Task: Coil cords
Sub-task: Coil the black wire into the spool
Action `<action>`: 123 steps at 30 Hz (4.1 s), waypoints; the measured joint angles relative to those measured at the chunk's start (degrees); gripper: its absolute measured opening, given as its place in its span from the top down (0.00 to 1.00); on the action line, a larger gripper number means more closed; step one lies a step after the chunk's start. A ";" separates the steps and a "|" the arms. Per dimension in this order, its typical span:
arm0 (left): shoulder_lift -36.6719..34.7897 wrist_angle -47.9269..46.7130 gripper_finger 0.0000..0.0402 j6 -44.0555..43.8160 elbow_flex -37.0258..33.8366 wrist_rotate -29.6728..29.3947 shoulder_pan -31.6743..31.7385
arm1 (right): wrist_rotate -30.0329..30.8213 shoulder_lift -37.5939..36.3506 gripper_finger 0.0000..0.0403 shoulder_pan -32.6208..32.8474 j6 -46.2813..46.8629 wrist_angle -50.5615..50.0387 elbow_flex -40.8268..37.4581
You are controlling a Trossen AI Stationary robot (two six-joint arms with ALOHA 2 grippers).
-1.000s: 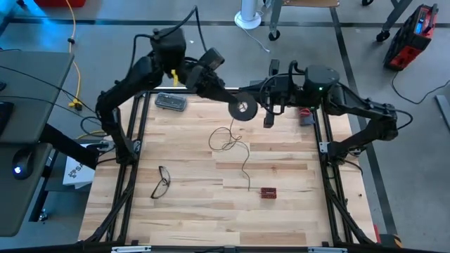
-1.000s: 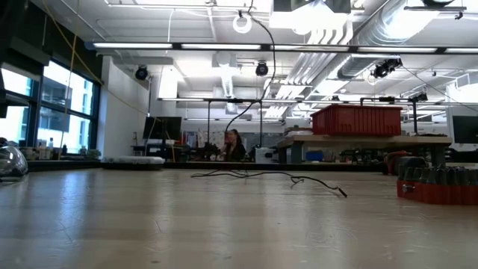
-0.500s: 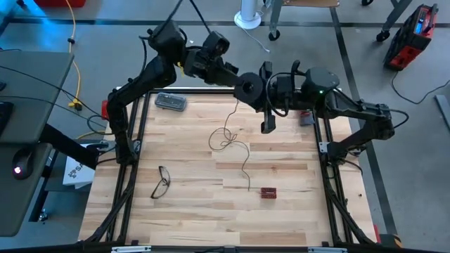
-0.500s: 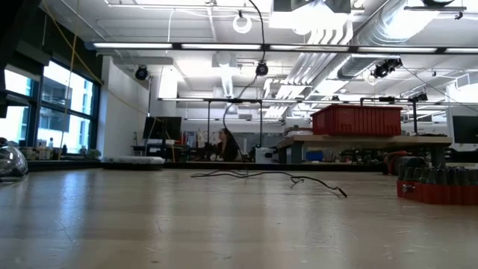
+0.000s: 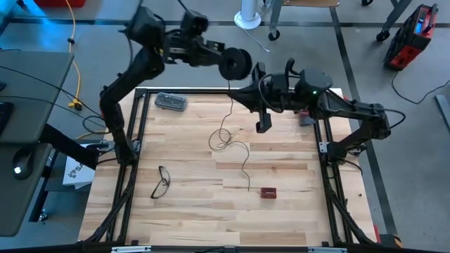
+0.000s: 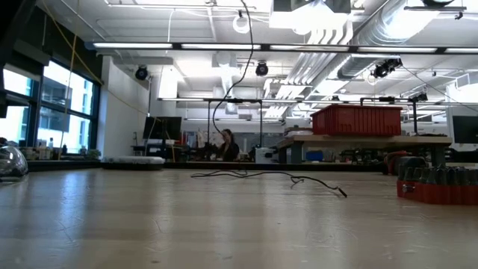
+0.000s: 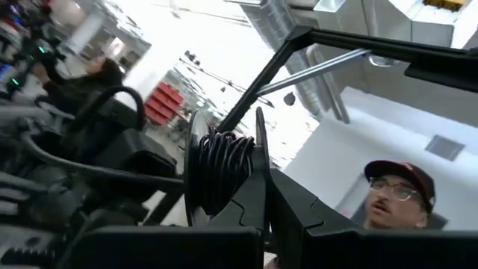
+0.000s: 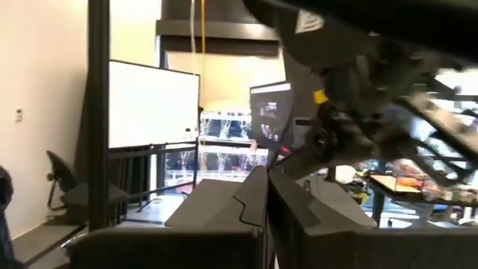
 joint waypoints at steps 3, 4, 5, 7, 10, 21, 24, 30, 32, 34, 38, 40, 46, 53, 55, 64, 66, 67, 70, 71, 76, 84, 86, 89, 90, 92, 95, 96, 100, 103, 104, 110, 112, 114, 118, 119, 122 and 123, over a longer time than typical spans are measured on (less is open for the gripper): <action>-2.49 -4.65 1.00 3.57 0.00 -0.18 2.28 | 0.39 -0.51 1.00 -0.11 0.00 -1.00 0.05; -3.32 -6.66 1.00 5.47 0.00 -0.91 3.08 | 0.27 -0.62 1.00 -0.09 0.00 -1.69 0.05; -4.26 -9.25 1.00 7.61 0.04 -2.01 4.00 | -0.24 -0.87 1.00 -0.01 -0.02 -3.44 -0.05; -6.15 -14.36 1.00 11.67 0.12 -3.45 5.50 | -0.58 -0.81 1.00 0.05 -0.10 -4.53 -0.15; -8.76 -21.22 1.00 18.20 0.22 -5.02 7.54 | -0.54 -1.22 1.00 0.00 -0.13 -5.45 -0.21; -15.49 -39.92 1.00 32.06 0.17 -14.34 10.52 | 5.00 -1.60 0.96 -0.46 -1.94 -11.14 -0.10; -15.82 -39.55 1.00 32.01 0.13 -15.85 8.72 | 6.11 -0.70 0.86 -0.86 -2.31 -12.35 -0.10; -16.20 -33.17 1.00 31.65 0.15 -18.09 4.59 | 11.88 3.08 0.57 -1.14 -6.30 -6.78 -0.10; -16.15 -32.27 1.00 31.67 0.15 -19.26 3.30 | 12.24 4.51 0.51 -1.14 -8.50 -5.10 -0.10; -16.04 -31.28 1.00 31.58 0.12 -19.83 2.33 | 12.56 6.03 0.48 -1.14 -9.83 -3.94 -0.10; -16.11 -29.90 1.00 31.61 0.09 -22.11 0.28 | 12.81 8.42 0.47 -1.14 -10.08 -2.75 -0.10; -16.13 -29.75 1.00 31.66 0.11 -22.19 -0.34 | 13.78 9.58 0.47 -1.14 -11.79 -2.57 -0.10; -16.06 -29.88 1.00 31.67 0.11 -22.74 -1.87 | 17.04 10.65 0.47 -1.16 -12.97 -0.70 -0.12; -16.06 -29.88 1.00 32.20 0.11 -23.12 -2.03 | 16.19 10.47 0.52 -0.42 -12.51 -0.36 -0.10; -16.06 -29.87 1.00 32.18 0.11 -23.09 -2.03 | 16.19 10.42 0.55 -0.26 -12.67 -0.32 -0.10; -16.06 -29.86 1.00 32.16 0.11 -23.25 -2.03 | 18.72 10.49 0.93 -0.62 -13.52 0.44 -0.10; -16.06 -29.88 1.00 32.16 0.11 -23.36 -2.03 | 18.09 10.53 0.98 -0.86 -12.34 0.46 -0.10; -16.06 -29.88 1.00 32.14 0.11 -23.38 -2.03 | 17.71 10.53 0.98 -0.90 -11.73 0.48 -0.10; -16.06 -29.86 1.00 31.72 0.11 -23.38 -2.01 | 17.26 10.57 0.97 -0.90 -10.01 0.25 -0.10; -16.06 -29.85 1.00 31.73 0.11 -23.40 -2.01 | 16.97 10.57 0.95 -0.87 -9.64 -0.06 -0.10; -16.06 -29.79 1.00 31.72 0.11 -23.44 -2.03 | 14.34 10.57 0.95 -0.85 -8.45 -0.92 -0.10; -16.06 -29.92 1.00 33.72 0.11 -23.99 -1.99 | 16.33 9.40 1.00 0.60 -4.64 -3.55 -0.10; -16.06 -29.99 1.00 34.07 0.11 -24.05 -1.99 | 16.33 8.44 1.00 1.23 -4.47 -5.31 -0.10; -16.12 -31.70 1.00 32.79 0.11 -24.40 -1.99 | 16.35 7.02 1.00 2.33 -3.63 -8.00 -0.10; -16.34 -32.95 1.00 32.40 0.11 -24.72 -1.99 | 16.33 6.48 1.00 2.59 -3.39 -8.57 -0.10; -16.74 -36.10 1.00 32.40 0.11 -25.55 -1.99 | 16.35 5.16 1.00 3.32 -3.14 -9.98 -0.10; -17.77 -42.01 1.00 32.41 0.11 -27.00 -2.01 | 16.52 2.86 1.00 4.30 -3.23 -12.47 -0.10; -18.19 -44.38 1.00 32.03 0.11 -27.97 -2.01 | 16.53 2.19 1.00 4.63 -3.42 -13.76 -0.10; -19.09 -52.79 1.00 29.49 0.11 -29.10 -2.01 | 16.59 -0.81 1.00 5.43 -3.63 -17.98 -0.10; -19.12 -55.58 1.00 27.23 0.09 -29.53 -2.08 | 17.43 -3.00 1.00 5.43 -4.65 -21.36 -0.10; -19.12 -56.21 1.00 26.28 0.09 -29.54 -2.26 | 17.92 -3.56 1.00 5.42 -4.98 -22.31 -0.10; -18.62 -61.70 1.00 24.37 0.10 -31.82 -2.53 | 18.23 -7.44 1.00 5.42 -6.62 -23.42 -0.08; -18.06 -61.39 1.00 23.83 0.09 -31.99 -2.81 | 18.23 -8.35 1.00 5.21 -6.69 -24.18 -0.08; -17.57 -61.40 1.00 23.21 0.09 -32.09 -3.22 | 18.33 -8.96 1.00 4.91 -7.68 -25.06 -0.08; -16.61 -62.00 1.00 23.09 0.09 -32.35 -3.98 | 19.52 -10.48 1.00 4.87 -9.13 -25.27 -0.08; -16.38 -62.05 1.00 23.59 0.09 -33.01 -4.09 | 19.37 -10.90 1.00 4.87 -8.99 -24.87 -0.08; -15.60 -60.78 1.00 24.71 0.09 -36.09 -4.31 | 17.69 -11.07 1.00 4.87 -8.65 -24.72 -0.08; -15.45 -59.62 1.00 25.21 0.09 -36.42 -4.29 | 17.38 -10.94 1.00 4.92 -8.42 -24.91 -0.08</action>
